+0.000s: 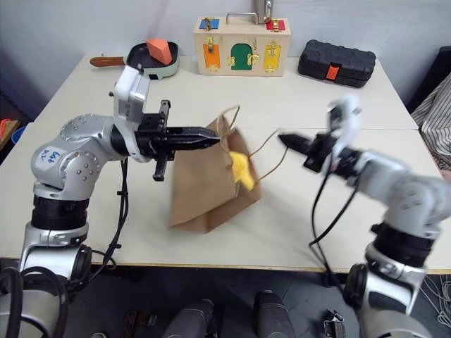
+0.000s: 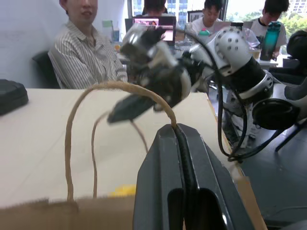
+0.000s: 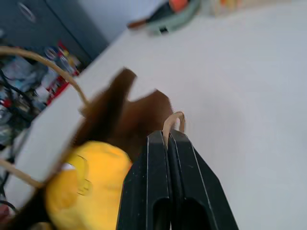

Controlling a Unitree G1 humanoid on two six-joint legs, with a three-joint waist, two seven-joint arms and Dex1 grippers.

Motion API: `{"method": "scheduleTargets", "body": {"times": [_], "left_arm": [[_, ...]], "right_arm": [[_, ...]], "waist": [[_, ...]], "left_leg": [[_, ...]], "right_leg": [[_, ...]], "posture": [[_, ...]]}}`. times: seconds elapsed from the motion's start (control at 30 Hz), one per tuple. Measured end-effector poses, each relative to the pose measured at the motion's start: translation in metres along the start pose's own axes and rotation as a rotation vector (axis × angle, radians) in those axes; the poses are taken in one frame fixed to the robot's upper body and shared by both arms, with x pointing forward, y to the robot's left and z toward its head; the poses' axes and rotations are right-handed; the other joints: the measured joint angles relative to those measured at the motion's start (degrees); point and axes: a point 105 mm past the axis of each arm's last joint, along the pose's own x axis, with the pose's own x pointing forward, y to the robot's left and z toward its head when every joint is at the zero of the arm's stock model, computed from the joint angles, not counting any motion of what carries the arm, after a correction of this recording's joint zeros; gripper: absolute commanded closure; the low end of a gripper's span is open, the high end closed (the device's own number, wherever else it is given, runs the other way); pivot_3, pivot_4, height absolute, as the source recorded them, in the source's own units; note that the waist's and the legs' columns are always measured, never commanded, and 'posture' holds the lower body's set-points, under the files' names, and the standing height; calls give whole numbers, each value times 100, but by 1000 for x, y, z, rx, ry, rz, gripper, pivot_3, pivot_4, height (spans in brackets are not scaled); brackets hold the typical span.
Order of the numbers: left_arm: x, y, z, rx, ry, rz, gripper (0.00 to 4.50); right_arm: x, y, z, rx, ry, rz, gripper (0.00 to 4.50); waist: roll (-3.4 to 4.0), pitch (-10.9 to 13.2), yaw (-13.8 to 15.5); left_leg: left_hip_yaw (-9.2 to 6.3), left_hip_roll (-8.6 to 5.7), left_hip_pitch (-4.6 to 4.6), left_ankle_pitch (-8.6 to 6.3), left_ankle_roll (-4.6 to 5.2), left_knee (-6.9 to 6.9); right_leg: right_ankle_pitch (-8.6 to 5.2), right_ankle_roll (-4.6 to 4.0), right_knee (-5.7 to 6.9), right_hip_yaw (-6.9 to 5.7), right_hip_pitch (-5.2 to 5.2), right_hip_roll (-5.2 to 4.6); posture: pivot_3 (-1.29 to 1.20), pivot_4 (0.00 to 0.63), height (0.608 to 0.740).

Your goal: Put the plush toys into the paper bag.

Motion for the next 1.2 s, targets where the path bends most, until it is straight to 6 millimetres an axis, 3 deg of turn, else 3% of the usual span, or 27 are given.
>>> {"method": "scheduleTargets", "body": {"times": [0.13,0.2,0.37,0.47,0.63,0.83,0.93,1.1,1.2], "left_arm": [[2,18,6,28,-50,78,4500],[3,24,0,36,-43,110,4500],[10,26,-32,35,26,131,4500],[14,29,-35,39,19,148,4500],[11,38,-30,38,1,188,4500],[5,53,-14,48,-33,233,4500],[1,62,-6,68,-52,262,4500],[0,68,-6,71,-50,279,4500],[4,63,-10,68,-34,247,4500]], "right_arm": [[-14,27,54,-40,-150,105,4466],[-20,37,64,-87,-166,117,4466],[-3,20,1,-140,52,-21,4466],[3,17,-14,-194,75,-47,4466],[2,20,-5,-270,10,-47,4466],[-1,32,36,-252,-140,10,4466],[-1,33,47,-215,-177,15,4466],[1,31,45,-188,-170,-3,4466],[5,27,23,-223,-82,-30,4466]], "waist": [[0,0,42],[0,0,60],[-2,-1,78],[-2,-1,81],[-2,-1,83],[-2,-1,75],[-2,-1,79],[-2,-1,82],[-2,-1,87]], "left_leg": [[12,0,-1,1,1,-4],[5,6,0,1,1,-6],[16,-1,-19,5,9,-5],[13,-2,-25,5,9,4],[12,-2,-25,5,9,6],[12,-1,-25,5,9,5],[9,-1,-25,5,9,4],[8,-2,-25,5,9,3],[3,-2,-25,5,9,2]], "right_leg": [[0,0,-9,3,-2,-1],[0,0,-7,0,-1,1],[0,0,-27,7,-6,-3],[0,0,-25,5,-11,-3],[0,0,-28,3,-8,-3],[0,0,-30,-2,-9,-2],[0,0,-29,-5,-8,-3],[0,0,-29,-5,-9,-5],[0,0,-28,-5,-7,-5]], "posture": [[0,150,740],[0,150,740],[0,150,740],[0,150,740],[0,150,740],[0,150,740],[0,150,740],[0,150,740],[0,150,740]]}}
